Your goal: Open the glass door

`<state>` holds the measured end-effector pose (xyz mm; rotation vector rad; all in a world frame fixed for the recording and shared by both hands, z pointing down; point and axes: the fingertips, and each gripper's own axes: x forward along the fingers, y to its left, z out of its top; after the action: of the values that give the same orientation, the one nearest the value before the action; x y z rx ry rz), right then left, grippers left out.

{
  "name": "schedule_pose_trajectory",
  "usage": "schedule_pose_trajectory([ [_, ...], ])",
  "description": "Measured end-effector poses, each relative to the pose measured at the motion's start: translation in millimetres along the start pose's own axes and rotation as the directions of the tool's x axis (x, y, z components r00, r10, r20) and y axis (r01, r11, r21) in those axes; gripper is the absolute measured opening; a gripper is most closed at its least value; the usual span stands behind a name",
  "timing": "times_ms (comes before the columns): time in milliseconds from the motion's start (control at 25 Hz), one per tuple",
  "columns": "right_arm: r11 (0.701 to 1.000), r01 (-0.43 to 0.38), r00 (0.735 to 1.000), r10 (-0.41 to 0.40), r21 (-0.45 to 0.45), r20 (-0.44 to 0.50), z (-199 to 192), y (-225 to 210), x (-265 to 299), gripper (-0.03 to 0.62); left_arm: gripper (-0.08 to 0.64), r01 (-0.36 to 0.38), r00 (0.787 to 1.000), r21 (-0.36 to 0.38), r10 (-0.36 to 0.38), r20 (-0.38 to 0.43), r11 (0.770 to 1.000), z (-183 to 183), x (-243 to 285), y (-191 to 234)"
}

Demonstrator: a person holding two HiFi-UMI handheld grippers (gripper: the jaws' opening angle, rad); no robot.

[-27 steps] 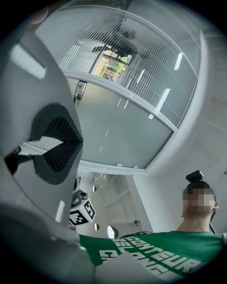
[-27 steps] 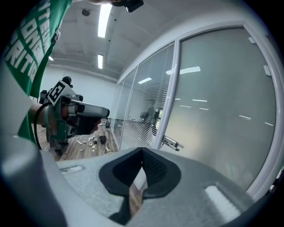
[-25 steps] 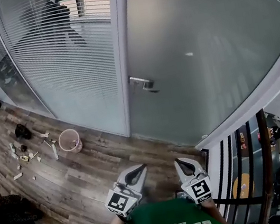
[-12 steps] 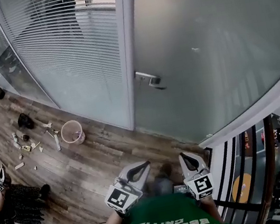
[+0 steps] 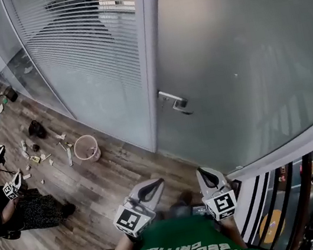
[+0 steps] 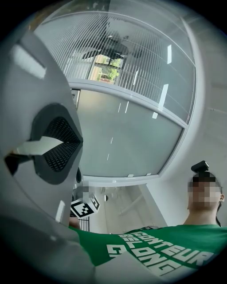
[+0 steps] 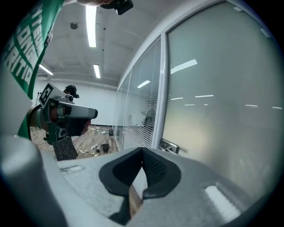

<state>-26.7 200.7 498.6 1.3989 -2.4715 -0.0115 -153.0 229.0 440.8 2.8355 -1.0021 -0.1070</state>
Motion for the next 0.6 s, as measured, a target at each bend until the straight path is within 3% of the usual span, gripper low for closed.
schedule_pose_trajectory([
  [600,0.999,-0.027,0.999,0.028,0.034,-0.021,-26.1,-93.8,25.6,-0.006,0.018,-0.043,0.997,-0.017,0.042,-0.060,0.999,-6.0,101.4,10.2],
])
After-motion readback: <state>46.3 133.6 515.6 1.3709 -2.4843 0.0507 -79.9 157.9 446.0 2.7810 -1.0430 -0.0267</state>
